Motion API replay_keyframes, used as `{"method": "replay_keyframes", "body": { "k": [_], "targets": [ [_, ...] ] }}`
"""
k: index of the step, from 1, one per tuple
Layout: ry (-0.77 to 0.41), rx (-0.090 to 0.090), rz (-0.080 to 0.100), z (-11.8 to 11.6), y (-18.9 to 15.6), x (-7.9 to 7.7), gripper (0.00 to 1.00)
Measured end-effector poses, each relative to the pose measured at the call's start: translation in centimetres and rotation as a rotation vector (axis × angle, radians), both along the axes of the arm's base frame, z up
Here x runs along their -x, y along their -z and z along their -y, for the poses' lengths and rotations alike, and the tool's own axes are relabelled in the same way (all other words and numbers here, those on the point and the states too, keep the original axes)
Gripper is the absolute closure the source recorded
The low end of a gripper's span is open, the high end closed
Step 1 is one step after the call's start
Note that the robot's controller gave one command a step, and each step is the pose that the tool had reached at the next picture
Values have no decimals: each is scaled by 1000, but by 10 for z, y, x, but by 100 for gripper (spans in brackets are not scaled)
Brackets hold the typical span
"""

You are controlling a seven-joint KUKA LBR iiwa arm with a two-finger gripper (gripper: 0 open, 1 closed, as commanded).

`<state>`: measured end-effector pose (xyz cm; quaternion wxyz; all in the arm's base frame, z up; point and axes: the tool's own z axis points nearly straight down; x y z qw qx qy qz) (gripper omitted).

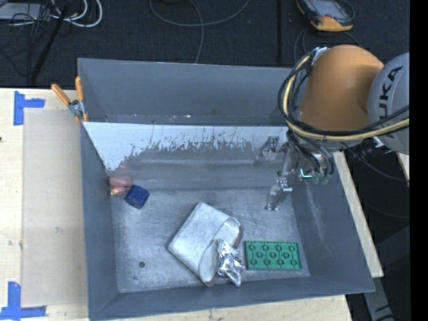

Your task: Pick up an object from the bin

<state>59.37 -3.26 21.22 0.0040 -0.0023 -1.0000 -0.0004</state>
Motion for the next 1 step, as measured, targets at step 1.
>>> {"method": "replay_keyframes", "body": {
  "k": [1],
  "targets": [
    [-162,0,10,-50,135,41,0]
  ]
}}
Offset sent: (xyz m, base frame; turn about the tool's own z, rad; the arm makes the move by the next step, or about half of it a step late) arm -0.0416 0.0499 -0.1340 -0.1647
